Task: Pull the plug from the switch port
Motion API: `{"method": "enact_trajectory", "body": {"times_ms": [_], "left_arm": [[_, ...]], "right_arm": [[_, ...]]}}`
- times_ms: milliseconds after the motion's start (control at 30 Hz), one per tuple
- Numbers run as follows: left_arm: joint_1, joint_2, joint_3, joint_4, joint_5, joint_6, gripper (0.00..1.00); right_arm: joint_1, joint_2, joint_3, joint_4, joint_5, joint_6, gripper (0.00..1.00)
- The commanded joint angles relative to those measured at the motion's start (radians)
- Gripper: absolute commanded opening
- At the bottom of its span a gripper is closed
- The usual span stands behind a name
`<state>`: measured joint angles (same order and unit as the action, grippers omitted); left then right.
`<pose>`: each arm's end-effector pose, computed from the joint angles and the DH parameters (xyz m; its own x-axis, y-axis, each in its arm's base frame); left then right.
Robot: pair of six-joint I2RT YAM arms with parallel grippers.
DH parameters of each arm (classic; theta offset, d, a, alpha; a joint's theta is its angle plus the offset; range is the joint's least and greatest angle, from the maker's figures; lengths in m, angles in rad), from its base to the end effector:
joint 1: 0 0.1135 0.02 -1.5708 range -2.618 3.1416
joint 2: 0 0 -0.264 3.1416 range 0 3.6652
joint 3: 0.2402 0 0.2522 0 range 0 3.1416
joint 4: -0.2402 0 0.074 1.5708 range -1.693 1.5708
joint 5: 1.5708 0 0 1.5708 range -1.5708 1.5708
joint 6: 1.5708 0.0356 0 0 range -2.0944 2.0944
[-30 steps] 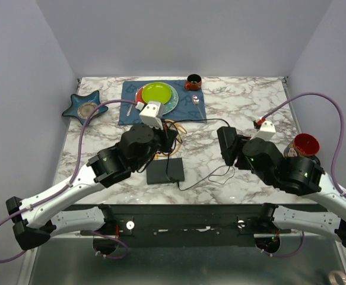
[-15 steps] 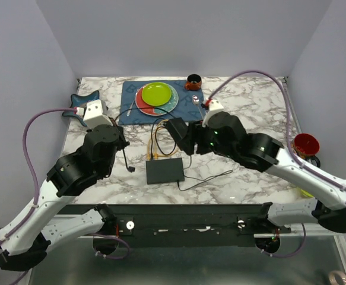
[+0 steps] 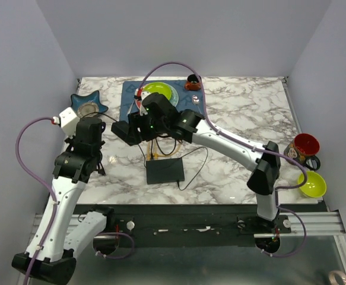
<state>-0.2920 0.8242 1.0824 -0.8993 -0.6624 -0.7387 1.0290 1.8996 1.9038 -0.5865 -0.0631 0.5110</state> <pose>0.1442 -0.0205 0.3668 -0.2585 -0.4767 -0.8402 -0.5668 0.7791 -0.2677 0.2257 0.3794 0.3641 -0.6788 -0.1814 -0.7116 -0.6308 0.6400 0.4387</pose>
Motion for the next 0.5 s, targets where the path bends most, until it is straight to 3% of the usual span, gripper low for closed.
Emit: {"method": "enact_trajectory", "body": {"times_ms": [0, 133, 200, 367, 400, 433, 467], "left_arm": [[0.140, 0.021, -0.058, 0.037, 0.070, -0.041, 0.00], [0.339, 0.047, -0.101, 0.129, 0.193, -0.047, 0.00], [0.384, 0.078, -0.108, 0.184, 0.283, -0.045, 0.00], [0.418, 0.125, -0.101, 0.336, 0.342, -0.071, 0.00], [0.418, 0.139, -0.096, 0.347, 0.336, -0.082, 0.00], [0.421, 0.153, -0.090, 0.350, 0.330, -0.083, 0.00], [0.424, 0.191, -0.082, 0.340, 0.323, -0.083, 0.00]], "right_arm": [[0.008, 0.108, 0.142, 0.062, -0.138, -0.011, 0.01], [0.017, 0.209, 0.196, 0.066, -0.181, 0.000, 0.01], [0.019, 0.222, 0.193, 0.068, -0.191, -0.003, 0.01], [0.020, 0.253, 0.170, 0.086, -0.184, -0.019, 0.02], [0.022, 0.259, 0.172, 0.082, -0.191, -0.022, 0.09], [0.022, 0.259, 0.167, 0.076, -0.192, -0.025, 0.31], [0.022, 0.256, 0.158, 0.067, -0.185, -0.028, 0.42]]}}
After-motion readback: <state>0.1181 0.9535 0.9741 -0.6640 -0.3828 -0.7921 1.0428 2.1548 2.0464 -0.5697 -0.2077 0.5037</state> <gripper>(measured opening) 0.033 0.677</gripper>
